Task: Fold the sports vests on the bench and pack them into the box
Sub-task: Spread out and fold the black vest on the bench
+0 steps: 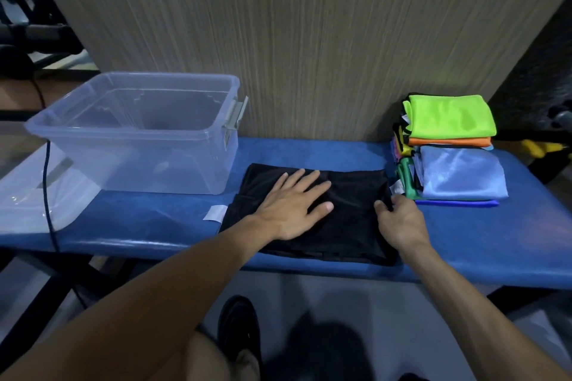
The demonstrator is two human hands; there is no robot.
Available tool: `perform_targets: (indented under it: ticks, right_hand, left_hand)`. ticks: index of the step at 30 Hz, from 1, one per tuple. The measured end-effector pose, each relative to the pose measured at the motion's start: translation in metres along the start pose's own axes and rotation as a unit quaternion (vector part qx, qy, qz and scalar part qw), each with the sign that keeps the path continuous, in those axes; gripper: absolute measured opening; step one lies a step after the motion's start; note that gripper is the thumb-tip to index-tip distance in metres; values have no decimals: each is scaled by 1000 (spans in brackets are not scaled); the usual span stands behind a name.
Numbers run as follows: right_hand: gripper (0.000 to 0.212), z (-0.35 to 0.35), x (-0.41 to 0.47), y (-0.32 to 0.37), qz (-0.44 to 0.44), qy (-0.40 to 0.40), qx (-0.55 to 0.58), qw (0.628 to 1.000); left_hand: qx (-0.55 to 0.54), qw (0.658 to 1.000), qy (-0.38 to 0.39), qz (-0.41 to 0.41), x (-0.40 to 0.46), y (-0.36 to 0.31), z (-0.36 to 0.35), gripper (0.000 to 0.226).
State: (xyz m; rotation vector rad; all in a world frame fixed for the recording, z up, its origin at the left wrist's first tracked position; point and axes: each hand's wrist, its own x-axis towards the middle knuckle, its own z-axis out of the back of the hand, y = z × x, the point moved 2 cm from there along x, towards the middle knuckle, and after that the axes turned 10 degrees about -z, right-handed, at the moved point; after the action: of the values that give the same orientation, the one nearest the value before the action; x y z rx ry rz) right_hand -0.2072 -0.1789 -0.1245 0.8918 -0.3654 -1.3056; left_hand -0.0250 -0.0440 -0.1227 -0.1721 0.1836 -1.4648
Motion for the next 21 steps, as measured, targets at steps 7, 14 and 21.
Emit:
perform_targets:
  ticks: [7,14,21]
  right_hand:
    - [21,5,1,-3,-6,-17,-2,1000]
    - [37,20,-5,-7,-11,-27,63,998]
    - [50,26,-12,0,-22,8,98,995]
  left_hand:
    - [50,998,-34,13,-8,16,2,61]
    - [16,998,41,-49,8,-29,-18,71]
    - [-48,997,31,-54,14,-50,-5,66]
